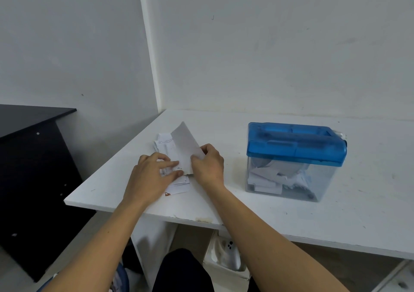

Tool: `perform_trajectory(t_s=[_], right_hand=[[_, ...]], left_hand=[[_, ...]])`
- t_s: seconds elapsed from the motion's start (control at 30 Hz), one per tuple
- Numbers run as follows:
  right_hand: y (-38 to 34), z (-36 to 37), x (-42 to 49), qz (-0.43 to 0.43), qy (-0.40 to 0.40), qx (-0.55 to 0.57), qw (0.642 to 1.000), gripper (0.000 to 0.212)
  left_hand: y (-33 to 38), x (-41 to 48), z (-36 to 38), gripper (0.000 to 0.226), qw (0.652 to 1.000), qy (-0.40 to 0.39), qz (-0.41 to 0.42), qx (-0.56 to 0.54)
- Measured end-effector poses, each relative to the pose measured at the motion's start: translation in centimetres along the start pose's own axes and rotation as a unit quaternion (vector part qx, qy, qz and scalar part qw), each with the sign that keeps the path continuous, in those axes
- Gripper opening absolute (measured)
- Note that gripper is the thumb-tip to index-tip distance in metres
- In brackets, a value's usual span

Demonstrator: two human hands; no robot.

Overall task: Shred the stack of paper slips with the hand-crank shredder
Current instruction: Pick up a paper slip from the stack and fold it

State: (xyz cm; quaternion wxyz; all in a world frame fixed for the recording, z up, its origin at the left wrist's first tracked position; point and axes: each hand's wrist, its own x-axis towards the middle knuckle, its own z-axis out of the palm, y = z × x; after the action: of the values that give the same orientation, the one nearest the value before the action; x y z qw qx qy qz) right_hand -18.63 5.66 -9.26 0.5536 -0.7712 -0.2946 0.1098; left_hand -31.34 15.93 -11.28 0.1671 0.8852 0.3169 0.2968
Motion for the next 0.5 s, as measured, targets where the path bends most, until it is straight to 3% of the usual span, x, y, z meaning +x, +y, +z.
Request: perform_trajectory(t_s=[0.2, 0.5], right_hand=[[-0.2, 0.0, -0.1, 0.017, 0.003, 0.002, 1.0, 0.037], [-0.8, -0.4, -0.6, 0.036, -0.007, 0.01, 0.999, 0.036]], left_hand=[[0.1, -0.1, 0.0, 0.026, 0.999, 0.014, 0.049, -0.009], [1.2, -1.1, -1.0, 0.007, 0.987, 0.058, 0.06, -0.138]])
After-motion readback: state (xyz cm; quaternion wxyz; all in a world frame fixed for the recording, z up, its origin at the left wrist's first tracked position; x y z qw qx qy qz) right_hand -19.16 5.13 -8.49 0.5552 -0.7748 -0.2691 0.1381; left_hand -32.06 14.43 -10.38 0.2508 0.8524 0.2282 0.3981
